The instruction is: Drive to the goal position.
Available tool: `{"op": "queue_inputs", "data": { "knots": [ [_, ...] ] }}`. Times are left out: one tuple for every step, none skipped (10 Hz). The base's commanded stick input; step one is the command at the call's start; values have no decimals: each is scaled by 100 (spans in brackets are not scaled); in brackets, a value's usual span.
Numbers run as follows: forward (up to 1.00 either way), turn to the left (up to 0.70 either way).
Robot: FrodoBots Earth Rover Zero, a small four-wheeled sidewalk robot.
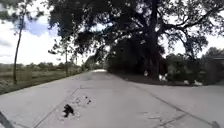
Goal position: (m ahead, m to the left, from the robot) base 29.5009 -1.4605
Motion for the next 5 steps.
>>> {"op": "queue_inputs", "data": {
  "knots": [
    [100,0],
    [100,0],
    [100,7],
    [100,27],
    [100,27]
  ]
}}
